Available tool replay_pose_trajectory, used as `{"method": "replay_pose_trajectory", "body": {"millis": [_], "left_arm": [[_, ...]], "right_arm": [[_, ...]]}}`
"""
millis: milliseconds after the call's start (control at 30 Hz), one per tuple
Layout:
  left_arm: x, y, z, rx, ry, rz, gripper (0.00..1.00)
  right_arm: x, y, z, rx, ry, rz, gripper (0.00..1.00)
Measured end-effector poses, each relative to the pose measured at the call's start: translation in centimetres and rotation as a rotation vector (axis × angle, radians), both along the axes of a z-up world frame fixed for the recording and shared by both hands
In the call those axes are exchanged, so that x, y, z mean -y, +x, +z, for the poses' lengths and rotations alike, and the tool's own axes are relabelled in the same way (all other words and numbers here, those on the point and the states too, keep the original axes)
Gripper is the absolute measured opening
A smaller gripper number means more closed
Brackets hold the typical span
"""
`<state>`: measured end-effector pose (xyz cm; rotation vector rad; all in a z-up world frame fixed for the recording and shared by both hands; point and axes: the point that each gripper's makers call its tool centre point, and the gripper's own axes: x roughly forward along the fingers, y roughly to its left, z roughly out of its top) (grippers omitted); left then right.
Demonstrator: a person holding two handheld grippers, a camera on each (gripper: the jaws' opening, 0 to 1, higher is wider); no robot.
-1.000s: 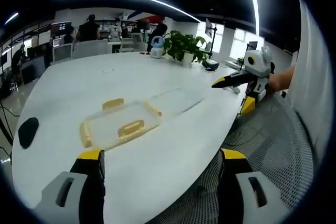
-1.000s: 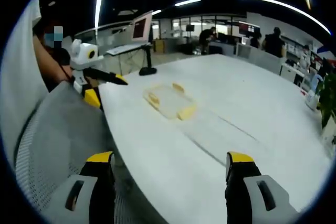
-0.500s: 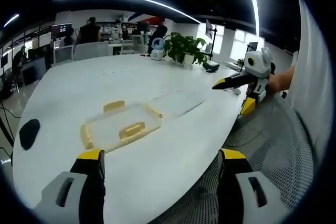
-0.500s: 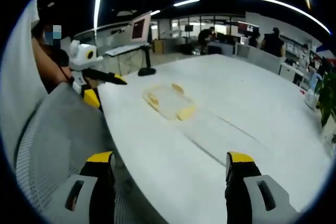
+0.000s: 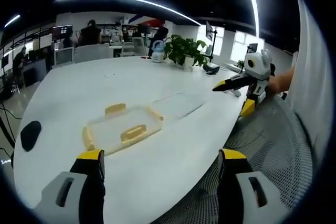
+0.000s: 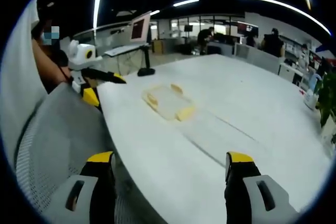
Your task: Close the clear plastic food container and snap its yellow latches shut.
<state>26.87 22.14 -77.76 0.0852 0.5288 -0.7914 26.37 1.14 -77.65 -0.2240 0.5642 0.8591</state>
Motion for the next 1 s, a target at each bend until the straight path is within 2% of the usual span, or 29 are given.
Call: {"method": "replay_pose_trajectory", "body": {"millis": [467, 533, 633, 1000], "left_arm": [[0.0, 0.1, 0.3, -0.001, 0.007, -0.021, 0.92], [0.0, 0.1, 0.3, -0.003, 0.012, -0.026, 0.91], [-0.1, 0.2, 0.1, -0.005, 0.02, -0.03, 0.91], [-0.4, 0.9, -0.4, -0.008, 0.072, -0.073, 0.88]], "right_arm": [[-0.3, -0.1, 0.0, -0.001, -0.012, 0.031, 0.86], [-0.4, -0.1, -0.1, -0.001, -0.032, 0.047, 0.86], [-0.4, 0.1, -0.5, -0.008, -0.053, 0.06, 0.85], [-1.7, 1.9, 0.1, 0.014, -0.097, 0.129, 0.82]]}}
